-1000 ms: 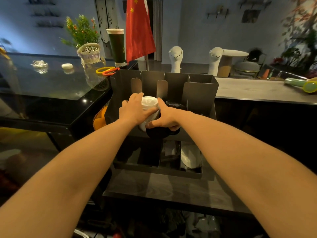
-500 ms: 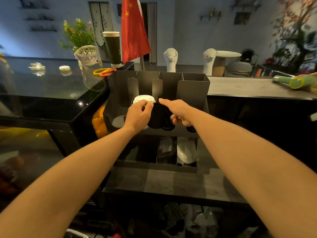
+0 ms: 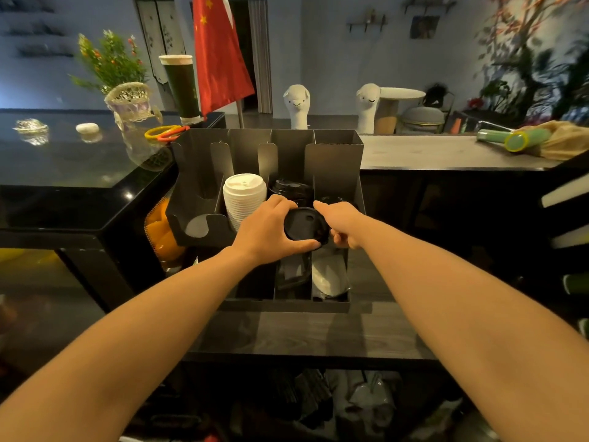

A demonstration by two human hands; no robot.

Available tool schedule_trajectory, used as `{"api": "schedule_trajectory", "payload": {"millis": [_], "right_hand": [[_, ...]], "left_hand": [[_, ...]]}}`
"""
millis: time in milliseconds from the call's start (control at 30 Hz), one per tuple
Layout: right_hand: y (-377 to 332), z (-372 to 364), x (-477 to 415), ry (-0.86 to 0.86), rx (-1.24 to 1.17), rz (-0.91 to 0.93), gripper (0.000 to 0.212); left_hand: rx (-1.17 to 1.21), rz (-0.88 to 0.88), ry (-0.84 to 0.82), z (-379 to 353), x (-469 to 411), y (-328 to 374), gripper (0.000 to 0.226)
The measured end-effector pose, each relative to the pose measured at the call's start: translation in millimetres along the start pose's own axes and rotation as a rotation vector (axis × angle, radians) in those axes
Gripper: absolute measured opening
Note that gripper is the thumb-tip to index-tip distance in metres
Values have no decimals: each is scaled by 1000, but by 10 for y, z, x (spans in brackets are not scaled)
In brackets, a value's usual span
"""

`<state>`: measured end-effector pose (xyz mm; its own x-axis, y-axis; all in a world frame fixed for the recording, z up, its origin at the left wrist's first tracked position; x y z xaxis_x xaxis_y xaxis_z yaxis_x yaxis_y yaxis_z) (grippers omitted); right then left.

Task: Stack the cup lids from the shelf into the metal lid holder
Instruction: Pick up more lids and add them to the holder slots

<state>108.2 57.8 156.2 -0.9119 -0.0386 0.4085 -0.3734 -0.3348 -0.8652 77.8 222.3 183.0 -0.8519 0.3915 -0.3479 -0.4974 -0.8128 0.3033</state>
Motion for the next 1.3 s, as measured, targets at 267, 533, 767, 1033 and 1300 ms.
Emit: {"api": "schedule_trajectory", "payload": {"millis": [267, 533, 767, 1033, 1300], "right_hand": [[-296, 126, 32, 1, -63, 216, 6], [-682, 238, -128, 154, 179, 484, 30], [-860, 281, -336, 192, 316, 560, 26], [-862, 77, -459, 185, 670, 612, 22], [-817, 7, -468, 231, 847, 654, 22]], "left_hand": [[-103, 12, 171, 181, -223, -15, 75], [-148, 105, 127, 385, -596, -83, 77], [-189, 184, 41, 321, -896, -240, 65], [-568, 258, -156, 172, -954, -287, 62], [-784, 192, -129, 58, -813, -174, 70]]}}
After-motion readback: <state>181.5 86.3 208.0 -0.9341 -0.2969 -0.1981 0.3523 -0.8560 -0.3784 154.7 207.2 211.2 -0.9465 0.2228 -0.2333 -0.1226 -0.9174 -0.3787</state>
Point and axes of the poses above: each hand's wrist, its own x-axis away from the middle knuckle, its own z-axis out of the back of the hand, y = z × x, the point moved 6 cm from there along -x, towards the middle knuckle, and after that the axes turned 7 degrees about -y, right-handed, at the moved point
